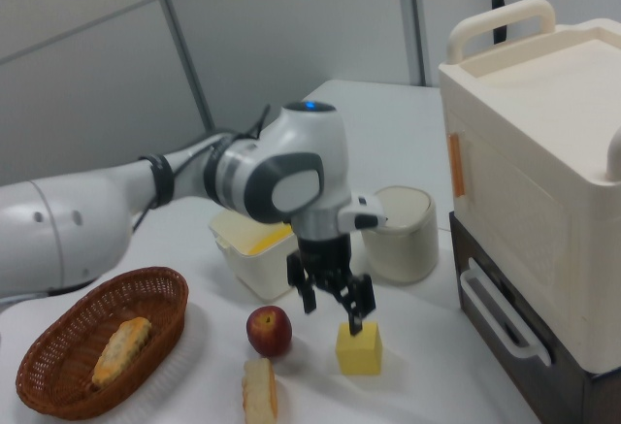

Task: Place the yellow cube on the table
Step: 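Release the yellow cube on the table and raise the gripper away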

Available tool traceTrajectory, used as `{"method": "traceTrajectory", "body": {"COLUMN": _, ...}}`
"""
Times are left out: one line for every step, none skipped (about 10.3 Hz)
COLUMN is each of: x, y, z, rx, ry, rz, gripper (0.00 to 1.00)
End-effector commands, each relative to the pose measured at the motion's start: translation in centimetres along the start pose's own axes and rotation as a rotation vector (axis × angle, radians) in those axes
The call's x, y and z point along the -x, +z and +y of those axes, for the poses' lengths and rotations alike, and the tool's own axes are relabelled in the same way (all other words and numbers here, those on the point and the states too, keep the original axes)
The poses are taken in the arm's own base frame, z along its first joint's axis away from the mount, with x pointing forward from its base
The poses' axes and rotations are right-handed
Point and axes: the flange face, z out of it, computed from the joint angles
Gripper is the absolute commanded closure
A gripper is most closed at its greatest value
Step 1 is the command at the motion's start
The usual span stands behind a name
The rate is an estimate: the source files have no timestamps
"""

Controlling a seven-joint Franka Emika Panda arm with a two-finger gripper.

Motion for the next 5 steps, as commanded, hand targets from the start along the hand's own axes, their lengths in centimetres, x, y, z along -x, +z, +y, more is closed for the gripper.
{"method": "traceTrajectory", "body": {"x": 4.3, "y": -9.4, "z": -0.4, "rx": 0.003, "ry": 0.003, "rz": 0.148, "gripper": 0.00}}
{"method": "traceTrajectory", "body": {"x": 5.3, "y": -11.1, "z": -0.4, "rx": 0.001, "ry": 0.002, "rz": 0.170, "gripper": 0.00}}
{"method": "traceTrajectory", "body": {"x": 6.4, "y": -12.3, "z": -0.3, "rx": 0.000, "ry": -0.001, "rz": 0.164, "gripper": 0.00}}
{"method": "traceTrajectory", "body": {"x": 7.4, "y": -13.7, "z": -0.4, "rx": 0.007, "ry": -0.005, "rz": 0.177, "gripper": 0.00}}
{"method": "traceTrajectory", "body": {"x": 7.6, "y": -14.2, "z": -1.3, "rx": 0.028, "ry": -0.023, "rz": 0.183, "gripper": 0.00}}
